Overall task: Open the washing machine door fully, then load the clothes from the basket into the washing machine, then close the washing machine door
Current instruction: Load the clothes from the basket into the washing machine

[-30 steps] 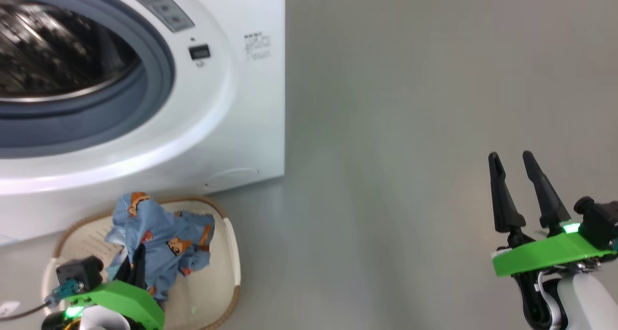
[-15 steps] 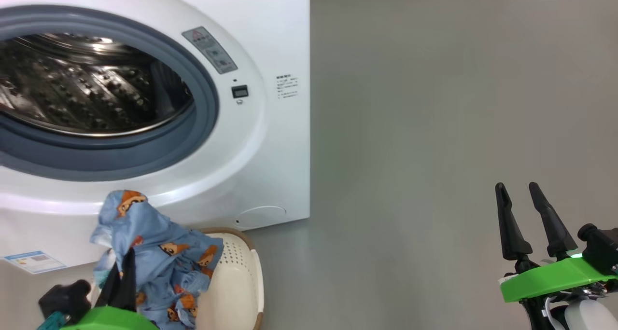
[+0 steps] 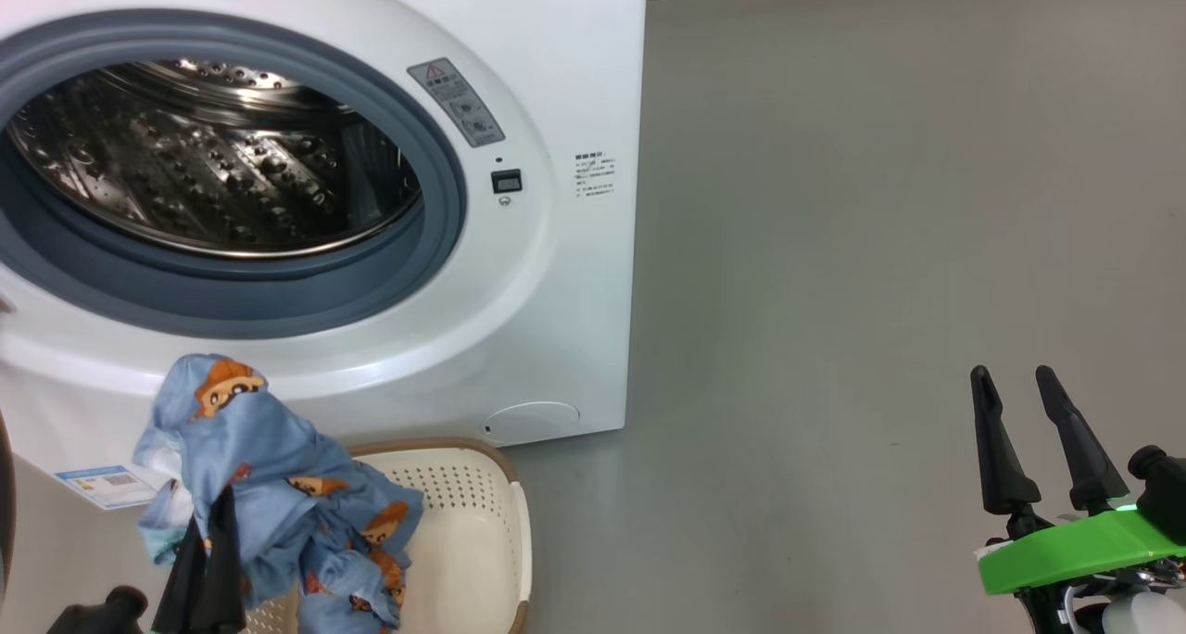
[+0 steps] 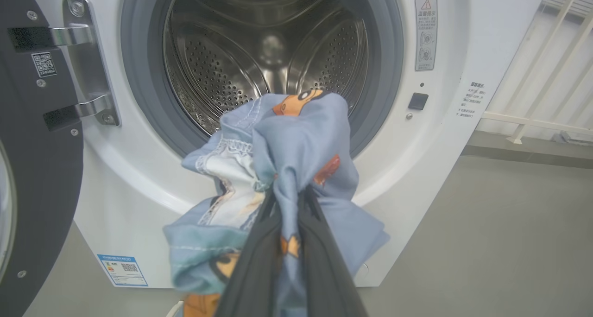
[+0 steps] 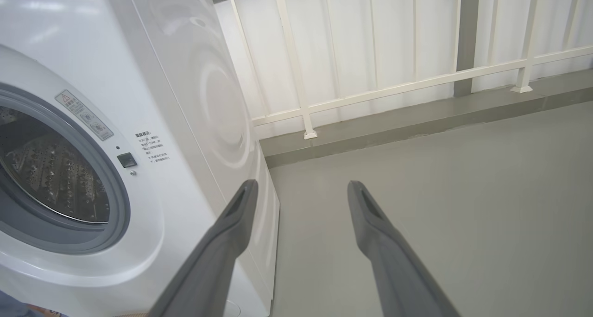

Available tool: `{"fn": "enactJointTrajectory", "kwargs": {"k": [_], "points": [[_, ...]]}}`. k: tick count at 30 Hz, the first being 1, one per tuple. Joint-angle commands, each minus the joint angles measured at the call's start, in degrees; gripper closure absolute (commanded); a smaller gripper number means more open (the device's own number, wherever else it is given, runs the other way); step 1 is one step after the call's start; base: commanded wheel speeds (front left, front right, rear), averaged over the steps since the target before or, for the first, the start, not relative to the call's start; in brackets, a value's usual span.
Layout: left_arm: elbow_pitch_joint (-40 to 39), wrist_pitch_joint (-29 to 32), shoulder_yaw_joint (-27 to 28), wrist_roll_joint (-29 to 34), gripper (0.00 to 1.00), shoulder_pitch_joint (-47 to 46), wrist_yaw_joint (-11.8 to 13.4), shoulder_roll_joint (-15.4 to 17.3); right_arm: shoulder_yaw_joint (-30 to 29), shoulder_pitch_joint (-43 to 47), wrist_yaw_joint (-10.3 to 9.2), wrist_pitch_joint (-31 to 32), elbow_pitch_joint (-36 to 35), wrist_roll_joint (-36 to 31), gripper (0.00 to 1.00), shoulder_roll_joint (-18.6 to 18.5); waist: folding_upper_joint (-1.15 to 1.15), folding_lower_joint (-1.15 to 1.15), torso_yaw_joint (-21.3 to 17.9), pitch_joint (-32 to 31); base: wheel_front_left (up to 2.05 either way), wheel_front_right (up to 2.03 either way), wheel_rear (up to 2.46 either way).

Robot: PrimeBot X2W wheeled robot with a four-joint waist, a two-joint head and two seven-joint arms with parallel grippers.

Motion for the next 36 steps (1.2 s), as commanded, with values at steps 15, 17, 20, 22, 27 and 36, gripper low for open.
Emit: {"fn": "enactJointTrajectory", "kwargs": {"k": [15, 17, 20, 22, 27, 36], "points": [[-4.89, -0.53, 4.44, 1.20, 1.00, -0.70, 0.06, -1.84, -0.11, -0.46, 0.32, -0.46, -2.14, -0.62, 0.00, -1.02, 0.00, 0.00, 0.22, 1.80, 0.00, 0.00, 0.00], [-4.64, -0.53, 4.88, 1.19, 1.00, -2.09, 0.06, -1.96, -0.10, -0.66, 0.32, -0.46, -2.34, -0.63, 0.00, -0.89, 0.00, 0.00, -0.02, 2.64, 0.00, 0.00, 0.00], [-4.30, -0.53, 5.31, 1.68, 1.00, -4.72, 0.06, -1.89, -0.09, -1.06, 0.32, -0.46, -2.49, -0.63, 0.00, -0.61, 0.00, 0.00, -0.42, 3.87, 0.00, 0.00, 0.00], [-4.11, -0.53, 5.38, 1.94, 1.00, -5.74, 0.06, -1.70, -0.10, -1.26, 0.32, -0.46, -2.51, -0.60, 0.00, -0.54, 0.00, 0.00, -0.59, 4.35, 0.00, 0.00, 0.00], [-2.62, -0.53, 6.09, 3.46, 1.00, -11.56, 0.20, 0.19, 0.06, -2.39, 0.32, -0.46, -2.65, -0.51, 0.00, -0.04, 0.00, 0.00, -1.69, 6.68, 0.00, 0.00, 0.00], [4.22, -0.48, 7.26, 4.75, 1.00, -25.33, 1.21, 5.20, 0.38, -4.54, 0.32, -0.46, -3.14, -0.44, 0.00, 1.00, 0.00, 0.00, -3.82, 11.04, 0.00, 0.00, 0.00]]}}
